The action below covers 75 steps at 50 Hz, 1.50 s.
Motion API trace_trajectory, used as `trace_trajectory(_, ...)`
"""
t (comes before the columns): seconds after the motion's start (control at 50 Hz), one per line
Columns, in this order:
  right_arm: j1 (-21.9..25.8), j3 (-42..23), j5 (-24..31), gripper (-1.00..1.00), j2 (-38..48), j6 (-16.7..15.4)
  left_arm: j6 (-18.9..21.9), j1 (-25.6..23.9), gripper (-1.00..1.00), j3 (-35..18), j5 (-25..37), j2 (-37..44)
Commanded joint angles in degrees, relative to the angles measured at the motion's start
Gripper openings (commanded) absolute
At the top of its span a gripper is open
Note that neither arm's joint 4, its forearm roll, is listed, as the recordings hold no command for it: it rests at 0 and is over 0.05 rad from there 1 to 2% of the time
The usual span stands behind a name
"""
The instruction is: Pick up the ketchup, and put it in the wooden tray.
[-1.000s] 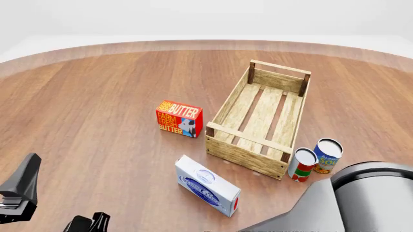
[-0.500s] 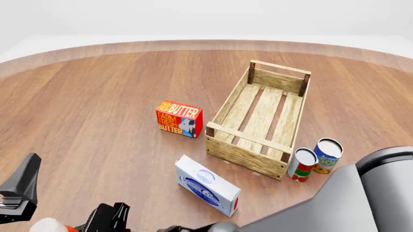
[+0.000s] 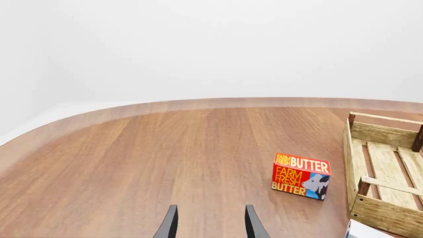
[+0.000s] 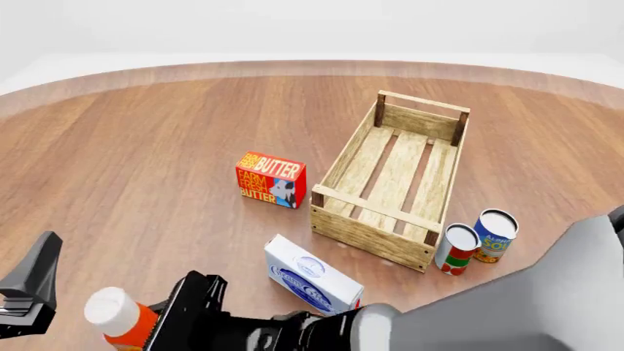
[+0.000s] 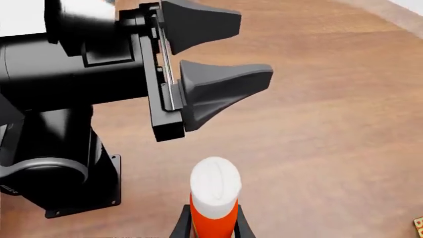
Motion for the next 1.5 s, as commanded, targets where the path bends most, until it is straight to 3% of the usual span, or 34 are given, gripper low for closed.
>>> trace_trajectory(0.02,-3.29,1.75,1.85,-1.0,-5.81,-0.72,0.03,0.01,1.0,0.0,0.0,0.0)
trace_trajectory(0.38,-9.61,1.31,6.25,-1.0,-15.65,-1.71,0.0,0.01,1.0,0.0,0.0,-0.01)
trace_trajectory(0.7,-21.35,0.96,12.09,-1.0,-25.43,-3.44,0.01,0.0,1.0,0.0,0.0,0.0)
trace_trajectory(1.0,-31.56,-0.91,17.09,-1.0,-29.9,-3.64,0.01,0.0,1.0,0.0,0.0,0.0)
trace_trajectory(1.24,-38.4,0.57,16.49,-1.0,-29.12,-3.81,0.01,-0.01,1.0,0.0,0.0,0.0)
trace_trajectory(1.5,-48.77,2.32,16.47,-1.0,-29.23,-1.18,0.01,0.01,1.0,0.0,0.0,0.01)
